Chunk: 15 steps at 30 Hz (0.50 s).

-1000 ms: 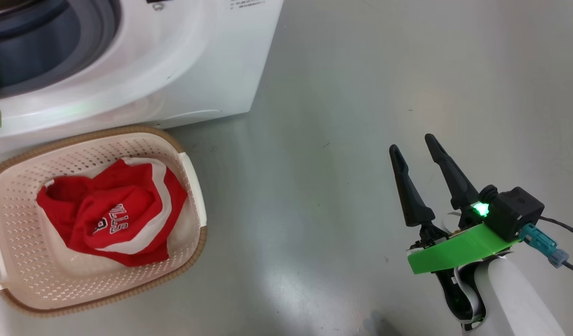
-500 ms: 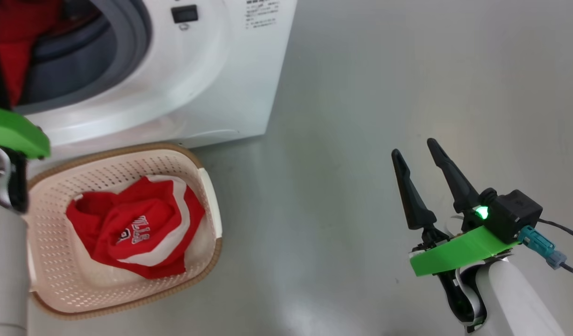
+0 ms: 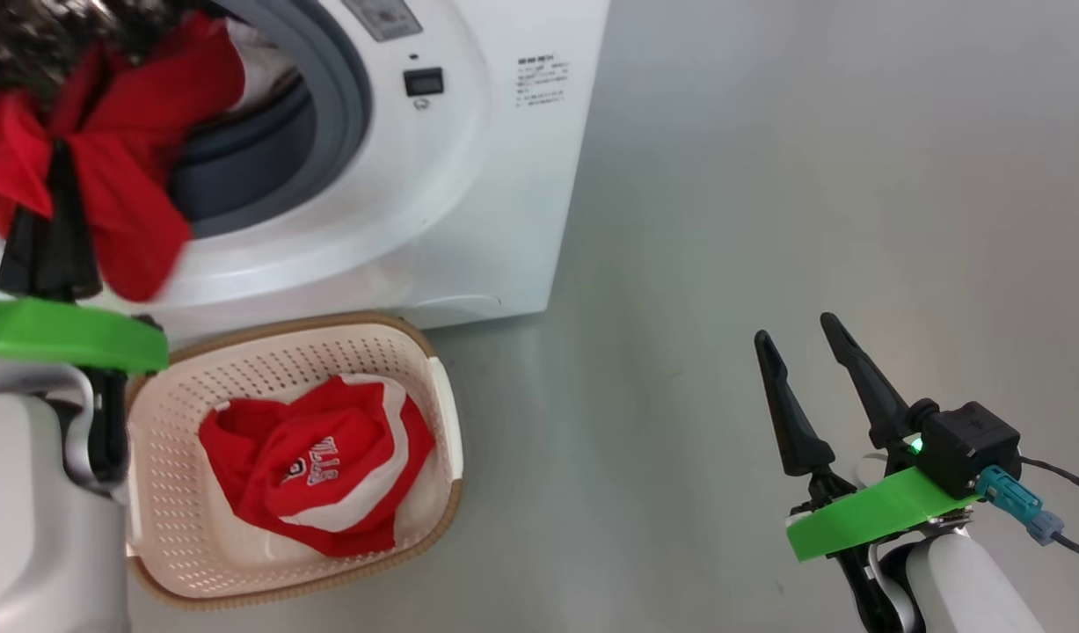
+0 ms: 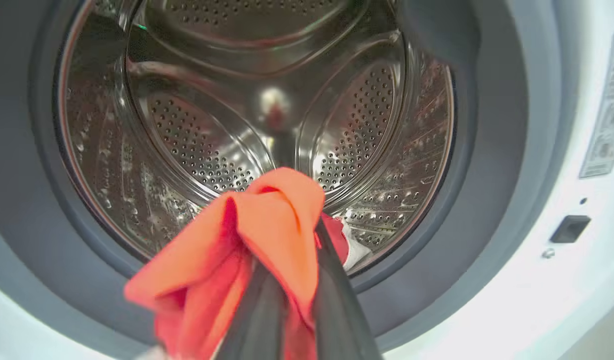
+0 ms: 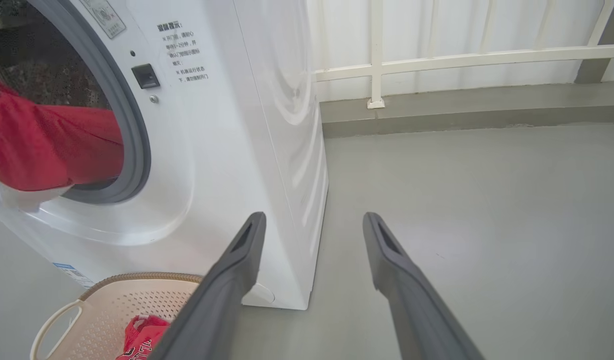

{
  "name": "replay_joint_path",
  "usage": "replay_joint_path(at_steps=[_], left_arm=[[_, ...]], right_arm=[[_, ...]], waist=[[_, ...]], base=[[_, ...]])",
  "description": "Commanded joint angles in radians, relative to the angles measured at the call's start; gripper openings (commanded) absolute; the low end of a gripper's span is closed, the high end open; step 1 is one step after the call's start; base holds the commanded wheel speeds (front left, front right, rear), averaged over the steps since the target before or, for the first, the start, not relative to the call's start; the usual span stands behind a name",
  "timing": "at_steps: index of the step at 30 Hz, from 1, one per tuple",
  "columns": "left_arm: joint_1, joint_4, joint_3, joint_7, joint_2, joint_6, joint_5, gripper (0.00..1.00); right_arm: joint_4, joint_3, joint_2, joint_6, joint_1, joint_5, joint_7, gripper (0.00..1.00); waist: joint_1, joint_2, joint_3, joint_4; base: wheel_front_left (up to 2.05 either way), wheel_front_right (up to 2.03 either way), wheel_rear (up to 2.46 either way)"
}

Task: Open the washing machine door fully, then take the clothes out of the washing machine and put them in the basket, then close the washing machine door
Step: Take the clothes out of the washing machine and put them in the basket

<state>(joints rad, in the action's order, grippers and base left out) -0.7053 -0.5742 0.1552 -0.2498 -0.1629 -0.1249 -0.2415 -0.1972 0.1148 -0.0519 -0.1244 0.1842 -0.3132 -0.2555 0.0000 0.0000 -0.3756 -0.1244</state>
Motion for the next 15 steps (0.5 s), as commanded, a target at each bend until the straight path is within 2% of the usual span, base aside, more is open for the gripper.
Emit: replay_joint_path(at_steps=[1, 15], left_arm=[[0.031, 0.061, 0.024, -0.012, -0.032, -0.005, -0.007, 0.00], [0.226, 0.393, 0.053, -0.012, 0.023, -0.006, -0.011, 0.00]], right_arm=[[0.019, 0.019, 0.002, -0.006, -0.015, 0.009, -0.006, 1.00], [0.024, 0.005, 0.002, -0.006, -0.048, 0.017, -0.006, 1.00]], waist=[[0.0000, 0.0000, 0.034, 0.021], [0.0000, 0.0000, 0.075, 0.043]], base=[[0.00, 0.00, 0.00], [0.00, 0.00, 0.00]])
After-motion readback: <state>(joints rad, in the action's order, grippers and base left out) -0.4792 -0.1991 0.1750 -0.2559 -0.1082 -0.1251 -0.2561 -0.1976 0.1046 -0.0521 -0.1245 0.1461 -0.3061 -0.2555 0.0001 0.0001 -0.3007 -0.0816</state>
